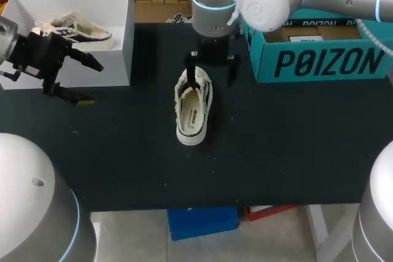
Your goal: Take the shoe out of the shoebox, open the shoe tongue, remove and reinsert the insole, then place the shoe into the shoebox
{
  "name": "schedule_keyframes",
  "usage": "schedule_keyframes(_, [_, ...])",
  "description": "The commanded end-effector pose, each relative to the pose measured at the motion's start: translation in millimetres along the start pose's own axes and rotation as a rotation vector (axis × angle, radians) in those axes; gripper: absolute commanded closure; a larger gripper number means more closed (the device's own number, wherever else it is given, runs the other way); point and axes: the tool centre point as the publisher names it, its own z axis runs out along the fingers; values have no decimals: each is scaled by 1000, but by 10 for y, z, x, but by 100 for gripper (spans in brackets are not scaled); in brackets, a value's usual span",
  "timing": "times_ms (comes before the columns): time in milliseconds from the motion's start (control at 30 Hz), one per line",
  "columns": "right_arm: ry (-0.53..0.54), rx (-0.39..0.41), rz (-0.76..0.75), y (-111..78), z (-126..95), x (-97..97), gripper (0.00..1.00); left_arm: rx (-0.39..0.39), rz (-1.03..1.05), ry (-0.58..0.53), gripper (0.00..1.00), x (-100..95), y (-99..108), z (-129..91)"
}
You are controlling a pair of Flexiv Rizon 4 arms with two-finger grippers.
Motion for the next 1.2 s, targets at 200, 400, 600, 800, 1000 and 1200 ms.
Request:
schedule_keyframes(200, [9,11,-3,73,169,-27,35,-2,2,-2,0,11,2,4])
schedule_keyframes(400, [11,14,0,86,241,-48,38,-2,2,-2,0,11,2,4])
schedule_keyframes(600, [22,23,-1,86,339,-1,36,-2,2,-2,0,11,2,4])
schedule_keyframes(800, [21,42,-10,79,464,38,35,-2,2,-2,0,11,2,4])
schedule_keyframes(1000, [22,53,-11,88,563,38,36,-2,2,-2,0,11,2,4])
schedule_keyframes(1200, [25,66,-14,89,653,43,36,-2,2,-2,0,11,2,4])
